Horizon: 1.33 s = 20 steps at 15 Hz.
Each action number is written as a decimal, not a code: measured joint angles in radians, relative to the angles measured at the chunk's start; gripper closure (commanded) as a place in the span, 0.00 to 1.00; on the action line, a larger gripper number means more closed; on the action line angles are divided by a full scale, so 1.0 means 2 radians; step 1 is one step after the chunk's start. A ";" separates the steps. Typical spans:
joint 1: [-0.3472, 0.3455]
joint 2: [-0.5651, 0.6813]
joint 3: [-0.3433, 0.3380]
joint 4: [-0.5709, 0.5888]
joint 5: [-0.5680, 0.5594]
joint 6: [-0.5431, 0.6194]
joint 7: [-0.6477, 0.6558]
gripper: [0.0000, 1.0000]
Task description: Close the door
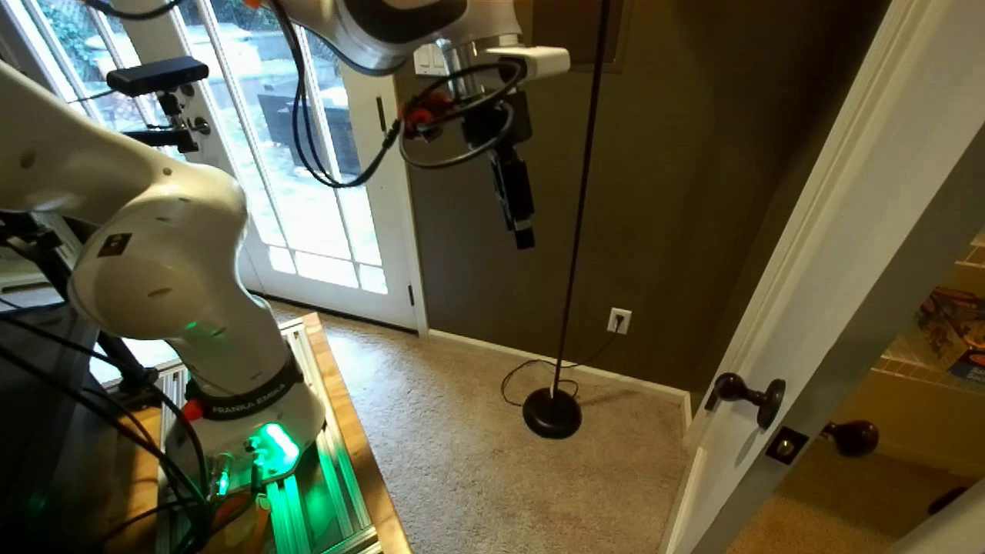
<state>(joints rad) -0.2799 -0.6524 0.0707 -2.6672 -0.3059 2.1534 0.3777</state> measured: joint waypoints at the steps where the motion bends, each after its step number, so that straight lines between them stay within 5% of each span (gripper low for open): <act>1: -0.010 0.013 0.003 -0.001 -0.016 0.035 0.022 0.47; 8: -0.112 0.110 0.049 0.020 -0.132 0.230 0.230 0.96; 15: -0.313 0.156 0.188 0.067 -0.273 0.280 0.463 0.99; 20: -0.329 0.159 0.203 0.073 -0.277 0.280 0.482 0.98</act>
<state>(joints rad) -0.9375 -0.3347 0.4773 -2.5214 -0.8608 2.7129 1.3412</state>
